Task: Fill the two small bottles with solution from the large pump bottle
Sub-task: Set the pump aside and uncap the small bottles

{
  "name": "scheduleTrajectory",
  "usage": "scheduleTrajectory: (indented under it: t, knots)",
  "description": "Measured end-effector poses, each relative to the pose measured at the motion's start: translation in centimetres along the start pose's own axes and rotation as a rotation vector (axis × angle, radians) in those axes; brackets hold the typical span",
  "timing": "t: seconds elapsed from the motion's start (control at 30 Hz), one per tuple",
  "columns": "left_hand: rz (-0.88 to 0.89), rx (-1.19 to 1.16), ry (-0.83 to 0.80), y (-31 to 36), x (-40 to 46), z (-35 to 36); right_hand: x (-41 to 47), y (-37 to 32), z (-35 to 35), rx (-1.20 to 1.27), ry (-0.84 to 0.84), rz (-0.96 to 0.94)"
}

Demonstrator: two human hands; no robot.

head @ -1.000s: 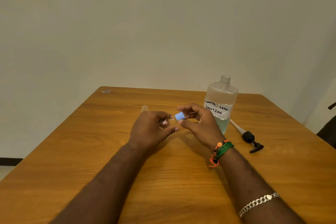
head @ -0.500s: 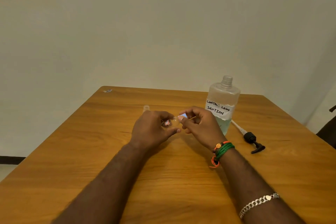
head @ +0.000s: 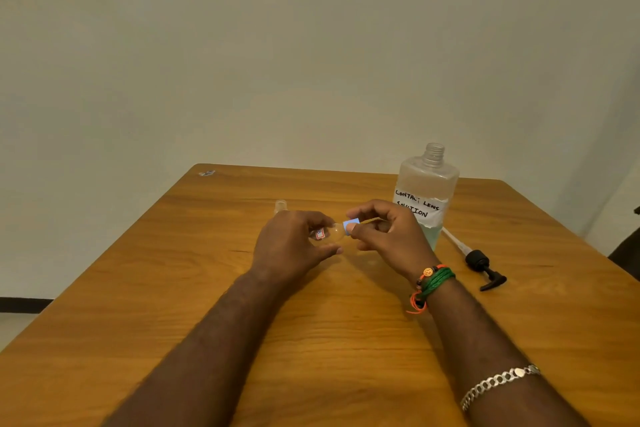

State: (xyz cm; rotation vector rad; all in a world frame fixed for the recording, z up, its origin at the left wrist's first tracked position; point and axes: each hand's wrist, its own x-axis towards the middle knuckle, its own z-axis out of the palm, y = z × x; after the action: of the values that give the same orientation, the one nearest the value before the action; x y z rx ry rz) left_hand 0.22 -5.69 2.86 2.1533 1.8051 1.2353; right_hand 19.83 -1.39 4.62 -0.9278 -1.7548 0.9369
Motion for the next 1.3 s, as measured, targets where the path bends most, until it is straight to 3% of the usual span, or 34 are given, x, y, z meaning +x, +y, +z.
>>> scheduleTrajectory:
  t: [0.23,0.6,0.87,1.07,1.2,1.3]
  knots:
    - [0.007,-0.024,0.044,0.0,0.1,0.1,0.0,-0.1,-0.1,0.082,0.034,0.019]
    - [0.005,-0.070,0.056,-0.5,0.0,-0.6,-0.1,-0.2,-0.4,0.080,-0.051,-0.057]
    - [-0.080,-0.380,0.287,-1.0,0.2,-1.0,-0.2,0.4,0.4,0.148,-0.014,0.023]
    - [-0.056,-0.487,0.459,-1.0,0.5,-0.9,0.5,1.6,1.9,-0.182,0.031,0.098]
    - [-0.129,-0.533,0.358,-1.3,0.4,-0.4,1.8,1.7,3.2,-0.379,0.088,0.069]
    - [-0.089,-0.467,0.272,-1.7,0.3,0.0,2.7,2.3,4.1,-0.506,0.075,0.094]
